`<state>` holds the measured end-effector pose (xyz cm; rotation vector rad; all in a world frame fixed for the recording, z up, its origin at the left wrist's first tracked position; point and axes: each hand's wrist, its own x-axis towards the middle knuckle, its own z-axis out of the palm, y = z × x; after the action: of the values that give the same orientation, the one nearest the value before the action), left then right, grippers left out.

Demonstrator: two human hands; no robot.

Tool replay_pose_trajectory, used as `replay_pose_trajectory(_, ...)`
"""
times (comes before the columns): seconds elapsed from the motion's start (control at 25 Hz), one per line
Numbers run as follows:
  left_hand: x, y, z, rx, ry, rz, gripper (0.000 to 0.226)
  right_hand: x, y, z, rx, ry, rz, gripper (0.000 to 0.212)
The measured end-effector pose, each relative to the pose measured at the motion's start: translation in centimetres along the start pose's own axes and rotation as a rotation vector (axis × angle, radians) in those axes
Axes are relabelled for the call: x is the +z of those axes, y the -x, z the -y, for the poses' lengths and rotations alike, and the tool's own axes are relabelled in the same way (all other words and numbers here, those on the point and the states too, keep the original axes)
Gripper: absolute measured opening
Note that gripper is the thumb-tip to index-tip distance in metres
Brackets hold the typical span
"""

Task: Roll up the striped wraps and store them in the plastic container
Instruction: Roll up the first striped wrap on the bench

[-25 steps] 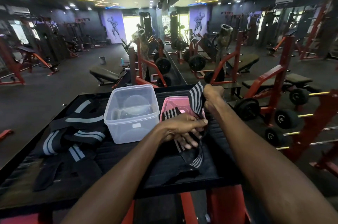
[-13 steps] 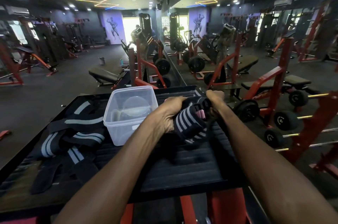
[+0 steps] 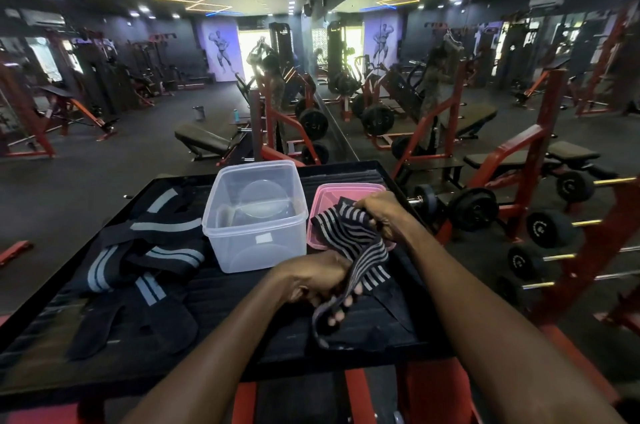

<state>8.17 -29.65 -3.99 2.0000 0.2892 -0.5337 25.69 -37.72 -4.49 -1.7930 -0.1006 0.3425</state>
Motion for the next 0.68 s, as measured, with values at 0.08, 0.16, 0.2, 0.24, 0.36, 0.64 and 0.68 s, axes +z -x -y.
replay_pose_trajectory(0.08,-1.0,-1.0,0.1,0.038,-0.148,-0.174,0.030,0.8,-0.4,-1.1,0.013,-0.089,0.022,0.023)
replay_pose_trajectory(0.16,-2.2,-2.5,-0.5,0.113,-0.240,-0.471,0.030,0.9,0.0,-1.5,-0.009,-0.145,0.049,0.028)
replay_pose_trajectory(0.2,-2.7,-3.0,-1.1,0.140,-0.205,-0.578,0.036,0.8,-0.3,-1.8,-0.023,-0.200,0.058,0.029)
replay_pose_trajectory(0.24,-3.1,-3.3,-1.8,0.147,-0.122,-0.621,0.043,0.6,0.3,-1.7,-0.033,-0.271,0.075,0.029)
replay_pose_trajectory(0.36,-3.3,-4.6,-3.2,0.128,0.174,-0.549,0.043,0.2,0.4,-1.7,-0.081,-0.438,0.082,0.023)
replay_pose_trajectory(0.64,-3.4,-5.0,-4.2,0.051,0.583,-0.092,0.016,-1.3,-0.2,-2.5,-0.175,-0.446,0.061,0.017)
replay_pose_trajectory(0.68,-3.4,-5.1,-4.3,0.046,0.628,-0.085,0.018,-1.1,-0.4,-2.5,-0.179,-0.450,0.075,0.017)
